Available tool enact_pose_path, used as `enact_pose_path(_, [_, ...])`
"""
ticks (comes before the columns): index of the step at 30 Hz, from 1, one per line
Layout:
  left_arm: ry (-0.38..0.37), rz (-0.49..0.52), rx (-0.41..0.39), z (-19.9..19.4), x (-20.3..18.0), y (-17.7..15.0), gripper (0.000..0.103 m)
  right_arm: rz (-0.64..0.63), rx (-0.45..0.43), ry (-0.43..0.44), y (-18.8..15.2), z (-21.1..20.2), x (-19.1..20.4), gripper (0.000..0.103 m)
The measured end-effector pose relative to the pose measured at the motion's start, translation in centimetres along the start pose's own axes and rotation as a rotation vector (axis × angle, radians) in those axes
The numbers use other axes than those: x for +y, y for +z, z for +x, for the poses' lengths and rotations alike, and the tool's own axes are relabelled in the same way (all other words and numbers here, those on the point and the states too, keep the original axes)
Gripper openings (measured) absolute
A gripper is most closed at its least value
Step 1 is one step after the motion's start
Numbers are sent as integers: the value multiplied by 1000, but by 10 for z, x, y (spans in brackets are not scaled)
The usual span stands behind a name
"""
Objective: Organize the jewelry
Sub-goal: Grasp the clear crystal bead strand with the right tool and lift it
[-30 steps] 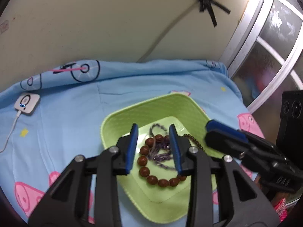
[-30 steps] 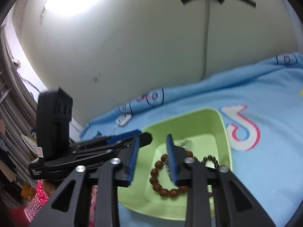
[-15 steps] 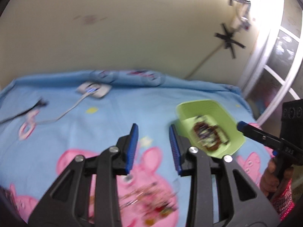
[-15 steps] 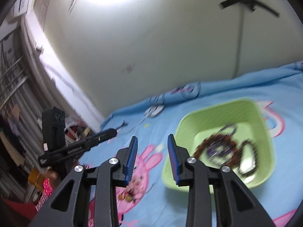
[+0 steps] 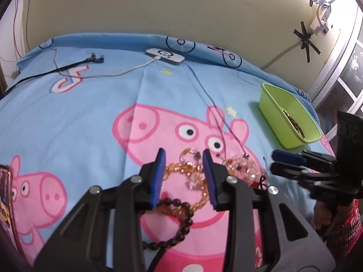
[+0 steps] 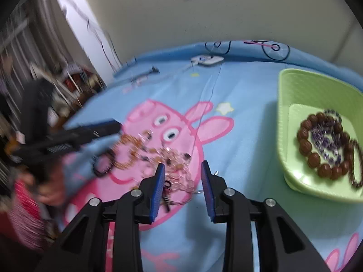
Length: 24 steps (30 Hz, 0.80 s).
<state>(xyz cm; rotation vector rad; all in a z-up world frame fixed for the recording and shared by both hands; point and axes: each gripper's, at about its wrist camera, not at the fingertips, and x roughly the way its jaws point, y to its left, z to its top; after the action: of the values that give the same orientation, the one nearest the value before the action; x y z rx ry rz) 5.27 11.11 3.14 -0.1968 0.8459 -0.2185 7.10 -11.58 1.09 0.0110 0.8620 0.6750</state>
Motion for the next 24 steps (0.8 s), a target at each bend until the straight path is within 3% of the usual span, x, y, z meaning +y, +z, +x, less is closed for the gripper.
enact_pose_path(2, [-5,0,-2,-1,1,-1,31,-43,54,-38,-2,18,5,2])
enact_pose_path(6, [-9,1,-11,-4,2,-3,31,-51,34,-44,3,20,8,0])
enact_pose_path(12, [-44,27,-65,-21,-7,4,33,8,-108,51,33,-37,15,0])
enact_pose_path(16, [-89,72,-118,-33,-25,9,53,-1,-193,65,53,-72,27,0])
enact_pose_path(24, [-169,240,-168,-38,-74,10,54,-29,-351,67,78,-126,49,0])
